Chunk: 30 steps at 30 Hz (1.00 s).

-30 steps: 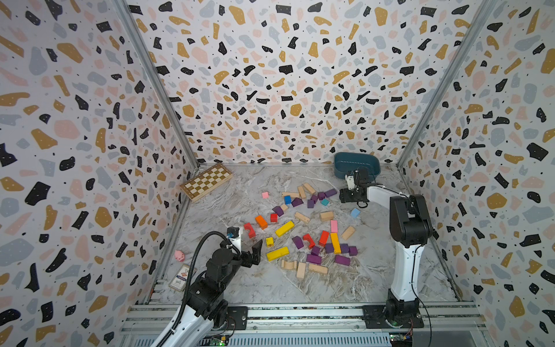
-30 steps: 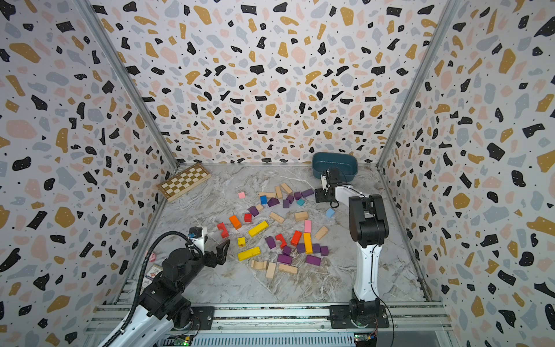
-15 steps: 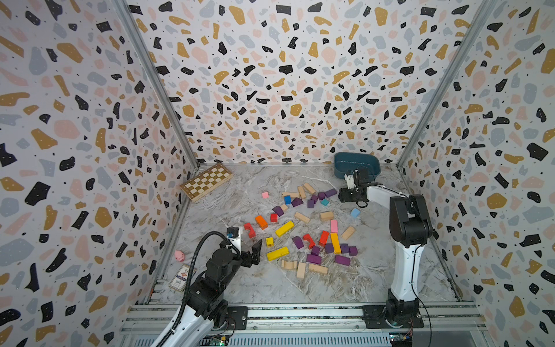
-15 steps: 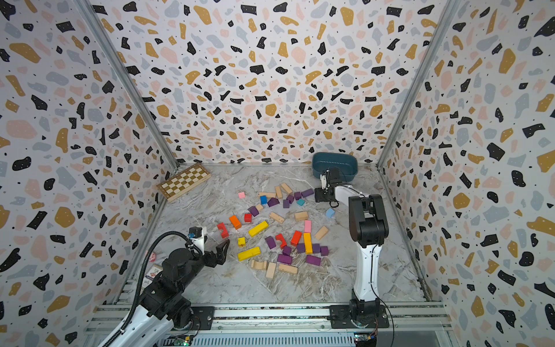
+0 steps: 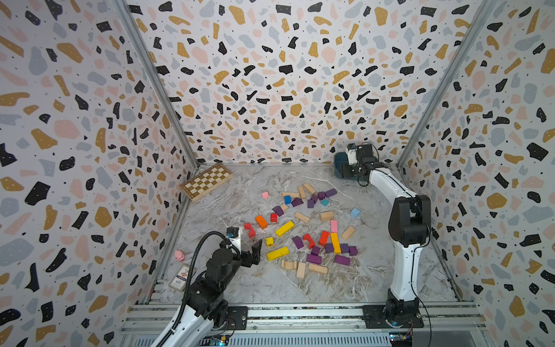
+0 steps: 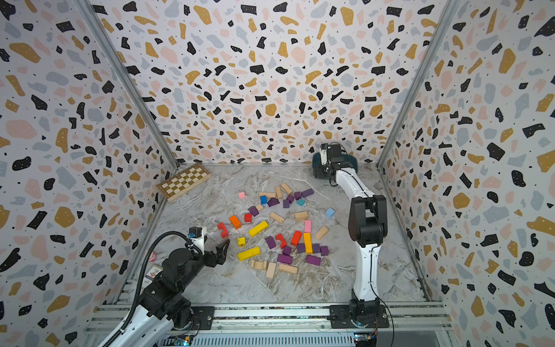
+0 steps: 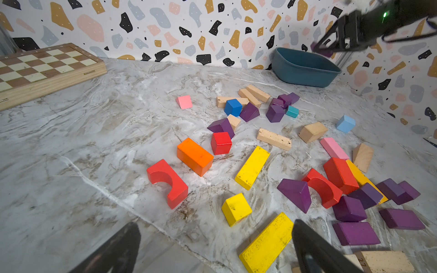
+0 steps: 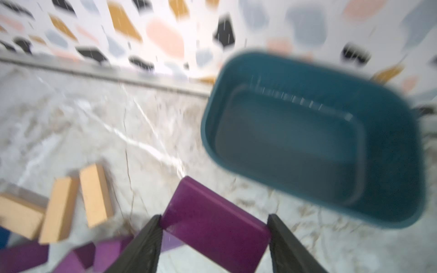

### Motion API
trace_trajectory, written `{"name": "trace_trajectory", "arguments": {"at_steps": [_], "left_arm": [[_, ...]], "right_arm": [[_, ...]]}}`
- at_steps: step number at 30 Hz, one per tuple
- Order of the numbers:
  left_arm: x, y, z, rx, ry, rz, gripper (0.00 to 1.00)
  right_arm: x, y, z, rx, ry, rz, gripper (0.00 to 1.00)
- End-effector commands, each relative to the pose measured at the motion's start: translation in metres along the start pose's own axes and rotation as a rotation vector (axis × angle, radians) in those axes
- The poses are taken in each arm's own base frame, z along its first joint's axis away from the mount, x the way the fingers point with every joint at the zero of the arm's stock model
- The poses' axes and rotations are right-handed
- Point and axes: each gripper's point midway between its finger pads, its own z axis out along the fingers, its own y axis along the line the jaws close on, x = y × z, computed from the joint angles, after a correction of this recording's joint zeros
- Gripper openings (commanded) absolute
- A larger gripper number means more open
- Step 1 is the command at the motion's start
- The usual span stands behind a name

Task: Pick purple bricks into the storage bin
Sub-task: Place the building block in the storage box.

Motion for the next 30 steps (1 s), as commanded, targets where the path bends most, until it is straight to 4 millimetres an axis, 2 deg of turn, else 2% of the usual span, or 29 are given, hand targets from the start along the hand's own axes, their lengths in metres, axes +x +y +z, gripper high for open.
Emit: {"name": "trace_trajectory", "arguments": {"at_steps": [1, 3, 5, 10, 13, 14, 16, 19, 21, 25, 30], "left_arm": [[-0.004, 0.002, 0.0, -0.011, -0.028, -0.014, 0.99], [-0.003, 0.002, 0.0, -0.011, -0.026, -0.014, 0.99], [-0.003, 0.002, 0.001, -0.013, -0.026, -0.015, 0.99], [-0.004, 0.002, 0.001, -0.012, -0.027, -0.015, 0.99], [-0.004, 0.002, 0.001, -0.012, -0.027, -0.015, 0.99], [-0.004, 0.002, 0.0, -0.013, -0.028, -0.015, 0.99], [-0.003, 0.002, 0.0, -0.013, -0.026, -0.015, 0.99], [-0.004, 0.003, 0.0, -0.016, -0.028, -0.016, 0.99], [-0.003, 0.003, 0.001, -0.016, -0.026, -0.016, 0.99], [-0.004, 0.003, 0.001, -0.017, -0.025, -0.016, 0.99], [-0.003, 0.002, 0.002, -0.015, -0.022, -0.013, 0.99]], "right_arm": [[-0.001, -0.02, 0.022, 0.019, 0.039, -0.003, 0.46], [-0.011, -0.031, 0.034, 0.025, 0.012, 0.01, 0.46], [-0.014, -0.039, 0.048, 0.035, -0.009, 0.016, 0.46], [-0.003, -0.052, 0.08, 0.054, -0.043, 0.03, 0.45], [0.003, -0.051, 0.095, 0.043, -0.056, 0.038, 0.45], [0.003, -0.05, 0.098, 0.036, -0.061, 0.039, 0.47], [0.003, -0.045, 0.101, 0.023, -0.062, 0.036, 0.6], [-0.002, -0.039, 0.097, 0.026, -0.068, 0.013, 0.83], [-0.01, -0.038, 0.09, 0.028, -0.081, 0.005, 0.91], [-0.032, -0.04, 0.068, 0.045, -0.121, -0.009, 1.0], [-0.062, -0.05, 0.029, 0.088, -0.167, 0.0, 1.0]]}}
